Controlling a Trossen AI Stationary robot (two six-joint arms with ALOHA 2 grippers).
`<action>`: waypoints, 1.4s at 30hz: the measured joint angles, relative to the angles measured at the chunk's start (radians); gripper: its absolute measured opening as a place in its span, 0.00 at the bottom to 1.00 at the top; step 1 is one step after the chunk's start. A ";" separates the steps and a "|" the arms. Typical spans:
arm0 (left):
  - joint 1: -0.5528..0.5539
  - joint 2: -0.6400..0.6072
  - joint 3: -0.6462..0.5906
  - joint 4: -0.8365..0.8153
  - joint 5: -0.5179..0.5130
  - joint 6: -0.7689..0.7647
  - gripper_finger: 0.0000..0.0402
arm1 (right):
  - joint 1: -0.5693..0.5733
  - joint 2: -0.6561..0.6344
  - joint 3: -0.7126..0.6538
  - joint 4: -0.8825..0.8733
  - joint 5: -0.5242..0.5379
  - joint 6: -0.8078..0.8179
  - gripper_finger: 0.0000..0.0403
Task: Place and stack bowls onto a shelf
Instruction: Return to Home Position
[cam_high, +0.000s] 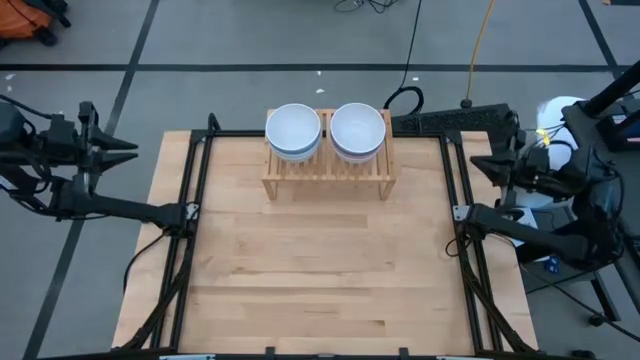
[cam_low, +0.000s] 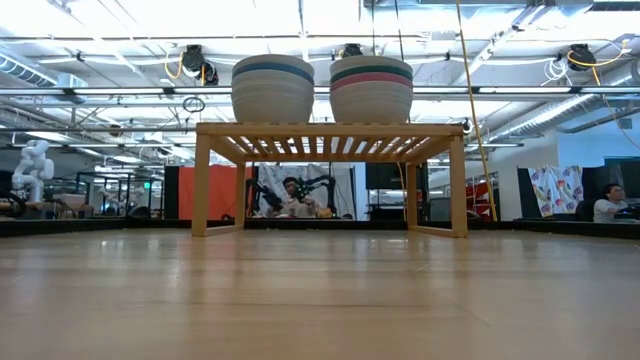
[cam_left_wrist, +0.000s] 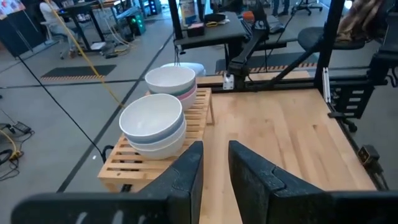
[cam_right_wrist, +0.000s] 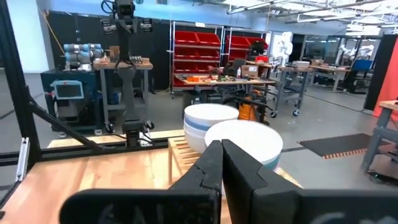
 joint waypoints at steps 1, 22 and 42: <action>0.000 -0.001 0.000 -0.002 0.000 -0.006 0.20 | 0.000 -0.013 -0.020 0.005 0.000 0.010 0.00; 0.000 -0.190 -0.244 0.020 0.002 -0.052 0.20 | 0.000 -0.234 -0.424 0.312 -0.059 0.080 0.00; 0.017 -0.655 -0.765 0.298 0.060 -0.092 0.20 | 0.000 -0.251 -0.613 0.499 -0.061 0.150 0.00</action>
